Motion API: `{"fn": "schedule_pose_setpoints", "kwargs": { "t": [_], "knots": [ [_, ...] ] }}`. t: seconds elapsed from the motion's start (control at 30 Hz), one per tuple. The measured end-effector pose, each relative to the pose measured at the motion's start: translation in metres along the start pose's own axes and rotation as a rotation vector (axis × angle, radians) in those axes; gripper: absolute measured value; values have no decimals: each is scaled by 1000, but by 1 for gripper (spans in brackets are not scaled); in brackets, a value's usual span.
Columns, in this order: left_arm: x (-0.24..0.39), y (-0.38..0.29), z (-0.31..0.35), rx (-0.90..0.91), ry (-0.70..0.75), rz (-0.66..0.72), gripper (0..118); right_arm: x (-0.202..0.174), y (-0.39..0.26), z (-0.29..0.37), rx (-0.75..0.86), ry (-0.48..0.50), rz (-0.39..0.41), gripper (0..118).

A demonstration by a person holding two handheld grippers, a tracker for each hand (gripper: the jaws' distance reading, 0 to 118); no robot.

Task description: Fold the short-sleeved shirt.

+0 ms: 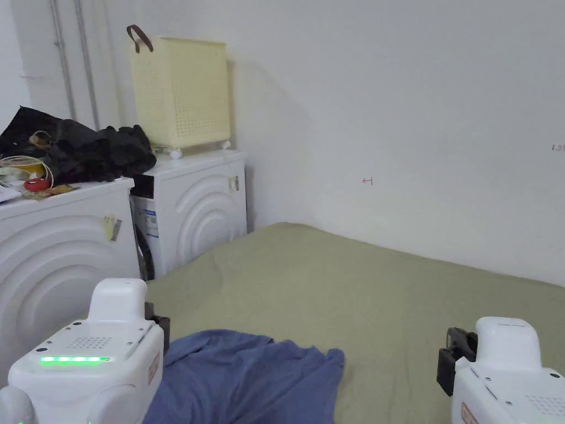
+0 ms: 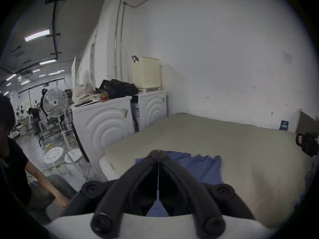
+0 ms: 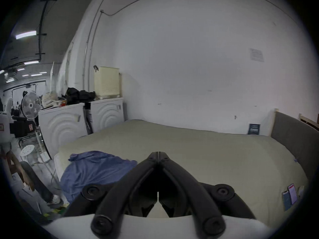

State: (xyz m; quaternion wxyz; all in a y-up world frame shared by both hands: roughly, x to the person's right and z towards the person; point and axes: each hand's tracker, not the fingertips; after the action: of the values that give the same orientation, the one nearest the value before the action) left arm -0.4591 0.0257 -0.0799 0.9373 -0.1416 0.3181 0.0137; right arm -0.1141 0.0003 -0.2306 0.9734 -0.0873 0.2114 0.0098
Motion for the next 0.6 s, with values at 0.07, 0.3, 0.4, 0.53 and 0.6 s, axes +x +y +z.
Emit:
{"fn": "schedule_pose_setpoints", "kwargs": {
  "t": [0.07, 0.3, 0.4, 0.53, 0.6],
  "knots": [
    [-2, -2, -3, -5, 12, -8, 1, -3, 0, -5, -2, 12, -2, 0],
    [6, -9, -23, -48, -2, -21, 1, -2, -9, -23, -33, 11, -4, 0],
    [15, -17, -45, -96, -35, -15, 1, 3, -19, -29, -64, 20, -10, 0],
    [34, -36, -92, -204, -83, -42, 1, 8, -41, -35, -120, 14, -1, 0],
    [47, -51, -124, -284, -127, -42, 1, 13, -55, -38, -152, 6, 9, 0]
  ]
}}
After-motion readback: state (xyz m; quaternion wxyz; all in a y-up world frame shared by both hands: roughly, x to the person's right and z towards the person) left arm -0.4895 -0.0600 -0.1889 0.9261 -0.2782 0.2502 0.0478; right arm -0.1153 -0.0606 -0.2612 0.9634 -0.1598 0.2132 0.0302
